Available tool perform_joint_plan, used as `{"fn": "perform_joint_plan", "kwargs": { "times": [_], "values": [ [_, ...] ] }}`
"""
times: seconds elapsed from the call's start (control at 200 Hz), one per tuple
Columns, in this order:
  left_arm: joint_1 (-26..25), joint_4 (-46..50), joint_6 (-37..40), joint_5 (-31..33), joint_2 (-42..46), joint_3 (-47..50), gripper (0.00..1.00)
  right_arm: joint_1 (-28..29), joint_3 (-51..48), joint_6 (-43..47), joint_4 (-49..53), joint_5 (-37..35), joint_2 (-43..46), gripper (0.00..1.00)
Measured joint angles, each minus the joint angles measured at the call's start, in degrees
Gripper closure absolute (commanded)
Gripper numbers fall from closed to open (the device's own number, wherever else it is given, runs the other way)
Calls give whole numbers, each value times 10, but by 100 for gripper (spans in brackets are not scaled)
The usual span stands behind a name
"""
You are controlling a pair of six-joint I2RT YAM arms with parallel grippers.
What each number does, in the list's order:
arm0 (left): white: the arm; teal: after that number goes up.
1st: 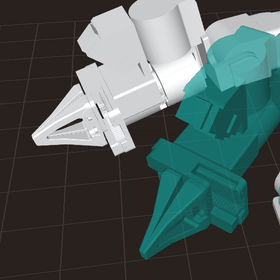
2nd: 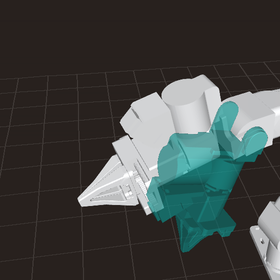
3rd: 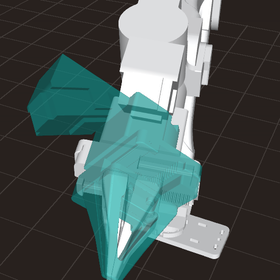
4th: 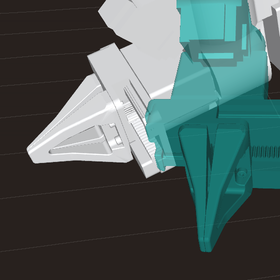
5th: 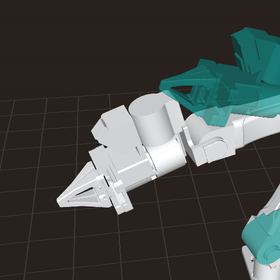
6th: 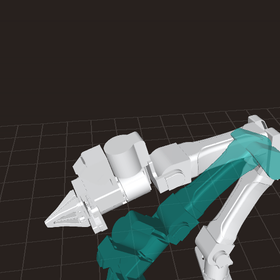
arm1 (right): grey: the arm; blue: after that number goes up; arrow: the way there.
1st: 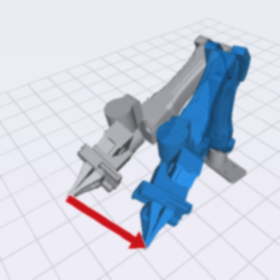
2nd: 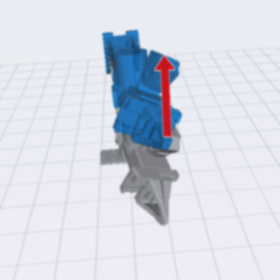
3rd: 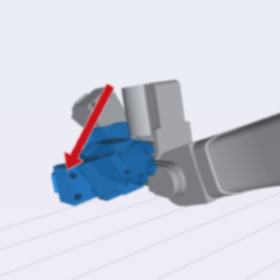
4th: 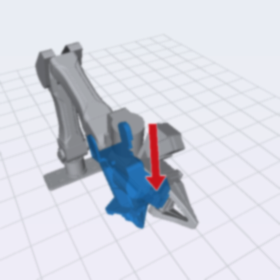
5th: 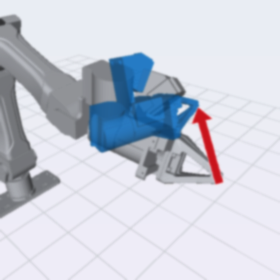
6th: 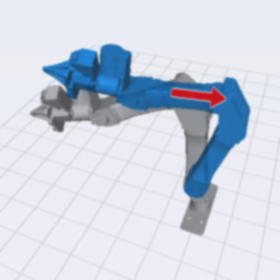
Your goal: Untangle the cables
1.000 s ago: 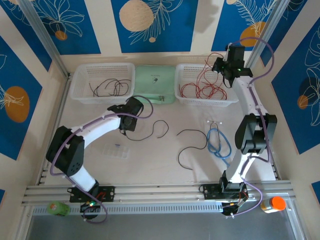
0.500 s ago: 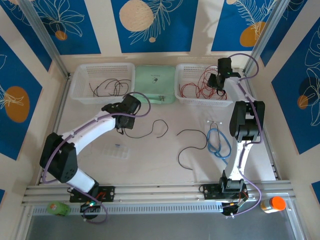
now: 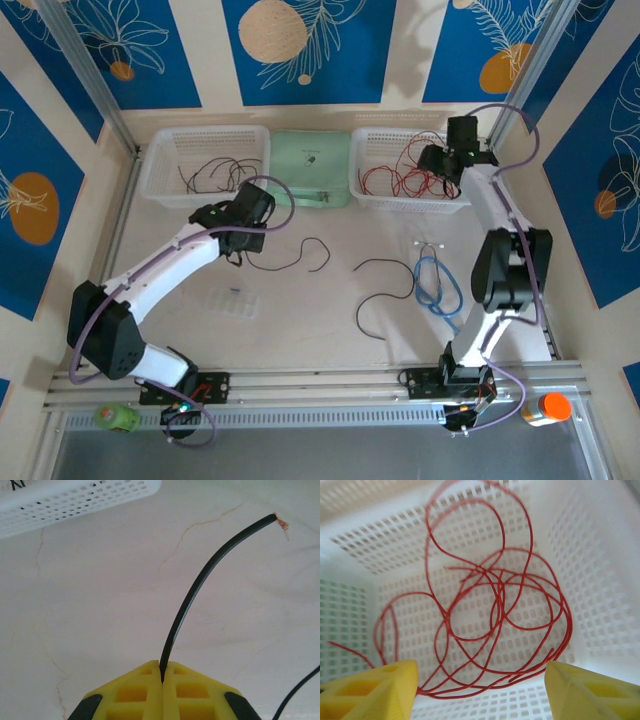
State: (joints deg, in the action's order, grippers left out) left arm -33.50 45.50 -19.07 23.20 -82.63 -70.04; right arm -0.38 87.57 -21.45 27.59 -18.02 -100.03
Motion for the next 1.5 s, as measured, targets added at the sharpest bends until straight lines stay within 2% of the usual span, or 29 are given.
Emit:
{"fn": "perform_joint_plan", "kwargs": {
  "times": [0.125, 0.37, 0.49, 0.6, 0.75, 0.88, 1.065, 1.191, 1.351, 1.496],
  "values": [
    [0, 19, 0, -15, 12, -48, 100, 1, -73, -2, -18, 0, 111, 26],
    [0, 67, 9, -40, 43, -169, 100, 20, -282, -24, -47, 33, 320, 27],
    [0, 91, 18, -50, 46, -222, 100, 53, -367, -37, -41, 51, 388, 28],
    [0, 115, 31, -52, 45, -274, 100, 110, -412, -51, -26, 53, 431, 28],
    [0, 144, 53, -40, 26, -388, 100, 198, -433, -80, 0, 30, 462, 29],
    [0, 161, 85, -3, -4, -496, 100, 265, -443, -115, 17, 3, 465, 30],
    [19, 153, 146, 49, -52, -593, 100, 319, -464, -155, 24, -26, 437, 30],
    [62, 117, 184, 67, -91, -621, 98, 339, -467, -172, 27, -36, 425, 31],
    [137, 60, 208, 60, -145, -628, 100, 357, -468, -186, 31, -47, 425, 31],
    [183, 11, 225, 54, -196, -632, 100, 366, -469, -198, 37, -53, 425, 31]
  ]
}}
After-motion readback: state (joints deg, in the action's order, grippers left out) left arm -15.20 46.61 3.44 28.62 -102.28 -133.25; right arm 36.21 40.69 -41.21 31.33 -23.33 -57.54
